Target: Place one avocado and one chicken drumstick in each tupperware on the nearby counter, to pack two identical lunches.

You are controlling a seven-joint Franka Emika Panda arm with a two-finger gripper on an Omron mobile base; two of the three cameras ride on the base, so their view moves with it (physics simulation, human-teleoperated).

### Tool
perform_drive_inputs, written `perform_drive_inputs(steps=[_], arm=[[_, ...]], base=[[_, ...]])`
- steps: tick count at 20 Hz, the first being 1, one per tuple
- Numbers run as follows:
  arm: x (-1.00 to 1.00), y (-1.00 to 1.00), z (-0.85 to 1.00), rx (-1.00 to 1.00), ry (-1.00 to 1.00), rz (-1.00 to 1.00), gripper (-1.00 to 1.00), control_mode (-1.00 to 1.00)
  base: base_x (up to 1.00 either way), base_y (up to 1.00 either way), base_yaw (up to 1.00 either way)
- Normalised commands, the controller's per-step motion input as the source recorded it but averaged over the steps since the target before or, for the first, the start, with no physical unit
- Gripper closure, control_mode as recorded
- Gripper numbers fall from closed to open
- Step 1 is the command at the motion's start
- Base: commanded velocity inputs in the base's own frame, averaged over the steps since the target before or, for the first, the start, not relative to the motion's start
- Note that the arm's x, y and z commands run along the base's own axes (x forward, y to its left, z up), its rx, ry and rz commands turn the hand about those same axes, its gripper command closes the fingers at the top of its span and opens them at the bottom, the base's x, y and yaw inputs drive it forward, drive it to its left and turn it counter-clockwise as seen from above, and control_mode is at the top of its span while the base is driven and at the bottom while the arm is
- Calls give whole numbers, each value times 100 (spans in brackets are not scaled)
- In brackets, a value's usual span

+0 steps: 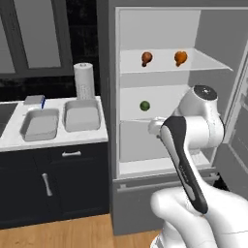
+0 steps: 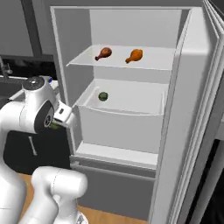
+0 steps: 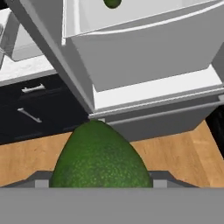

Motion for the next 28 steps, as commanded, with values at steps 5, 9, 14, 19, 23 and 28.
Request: perform_drive_inputs(steps=[5, 9, 14, 19, 23, 28], arm=[[0, 0, 0, 0, 0, 0, 100, 100], [0, 0, 0, 0, 0, 0, 100, 100], [0, 0, 0, 0, 0, 0, 100, 100], [0, 0, 0, 0, 0, 0, 100, 100], [97, 0, -93, 0, 3, -10, 100, -100], [84, 12, -100, 0, 7, -2, 100, -100]], base=[[12, 100, 9], [100, 100, 0], [100, 96, -2], [100, 33, -13], [0, 0, 0], [0, 0, 0]])
